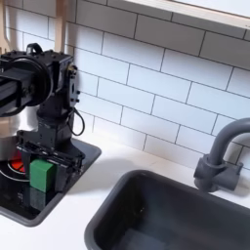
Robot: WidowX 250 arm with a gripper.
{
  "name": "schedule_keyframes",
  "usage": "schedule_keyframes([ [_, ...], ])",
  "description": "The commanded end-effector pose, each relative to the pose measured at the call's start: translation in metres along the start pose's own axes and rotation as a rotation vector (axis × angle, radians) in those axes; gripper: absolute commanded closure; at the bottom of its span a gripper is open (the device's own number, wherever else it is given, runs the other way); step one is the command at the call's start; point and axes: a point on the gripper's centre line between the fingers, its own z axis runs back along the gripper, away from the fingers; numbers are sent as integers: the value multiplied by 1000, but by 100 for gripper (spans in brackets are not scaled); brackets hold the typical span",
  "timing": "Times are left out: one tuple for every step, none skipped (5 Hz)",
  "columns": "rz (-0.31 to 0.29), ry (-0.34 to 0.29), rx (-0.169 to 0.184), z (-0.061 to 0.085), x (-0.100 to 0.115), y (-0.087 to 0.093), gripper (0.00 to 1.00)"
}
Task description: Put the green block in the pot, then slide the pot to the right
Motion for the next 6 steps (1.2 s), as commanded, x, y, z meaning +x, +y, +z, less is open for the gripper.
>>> schedule_keyframes([
  [-4, -41, -10, 9, 1, -1, 100],
  [-13, -64, -14, 19, 1, 2, 100],
  [-18, -39, -22, 17, -3, 3, 100],
  [-8, -68, -37, 33, -5, 4, 100],
  [16, -113, -35, 53, -9, 16, 100],
  [30, -126, -38, 60, -7, 27, 100],
])
